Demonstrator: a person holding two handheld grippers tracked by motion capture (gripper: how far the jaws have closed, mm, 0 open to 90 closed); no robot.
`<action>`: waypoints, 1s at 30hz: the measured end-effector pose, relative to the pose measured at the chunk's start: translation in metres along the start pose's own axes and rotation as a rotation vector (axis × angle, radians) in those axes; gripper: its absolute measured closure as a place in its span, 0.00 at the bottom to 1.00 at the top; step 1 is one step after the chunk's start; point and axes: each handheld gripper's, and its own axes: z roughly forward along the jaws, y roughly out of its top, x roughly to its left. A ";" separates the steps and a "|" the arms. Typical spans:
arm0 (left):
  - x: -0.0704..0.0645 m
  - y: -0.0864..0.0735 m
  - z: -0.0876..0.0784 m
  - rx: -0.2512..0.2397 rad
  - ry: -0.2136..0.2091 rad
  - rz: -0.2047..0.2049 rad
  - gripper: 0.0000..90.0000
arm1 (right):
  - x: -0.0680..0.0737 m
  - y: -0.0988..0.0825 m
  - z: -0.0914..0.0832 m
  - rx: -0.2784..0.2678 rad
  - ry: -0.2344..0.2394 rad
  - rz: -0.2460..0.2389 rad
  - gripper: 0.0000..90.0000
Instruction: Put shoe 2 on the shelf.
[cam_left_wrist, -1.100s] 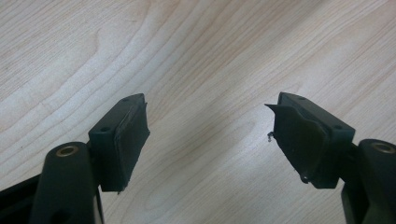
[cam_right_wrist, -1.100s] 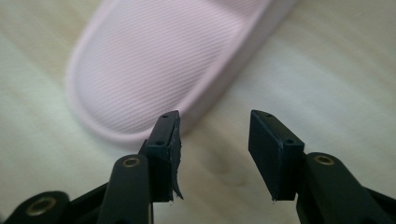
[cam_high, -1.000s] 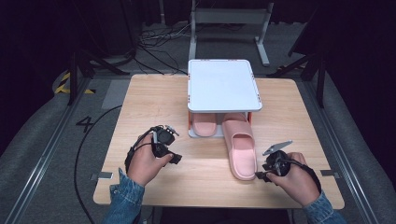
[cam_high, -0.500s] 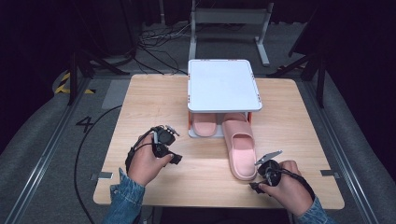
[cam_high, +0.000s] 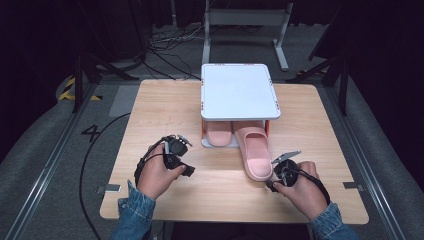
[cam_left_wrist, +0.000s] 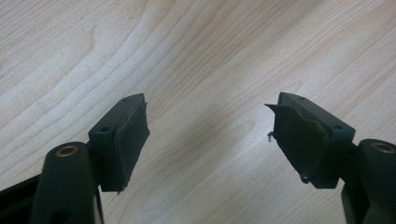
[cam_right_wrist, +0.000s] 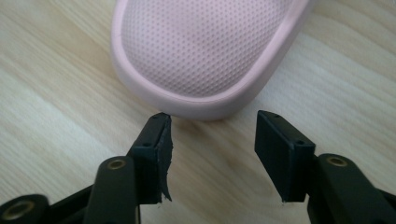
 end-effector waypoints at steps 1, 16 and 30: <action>0.000 -0.001 0.000 -0.001 -0.003 -0.001 0.30 | 0.000 0.002 0.001 -0.004 0.001 0.003 0.55; 0.005 -0.008 -0.001 0.002 -0.003 -0.023 0.30 | -0.015 0.050 0.021 -0.041 -0.011 0.033 0.68; 0.008 -0.011 -0.001 0.003 -0.002 -0.034 0.30 | -0.021 0.084 0.042 -0.096 -0.053 0.018 0.90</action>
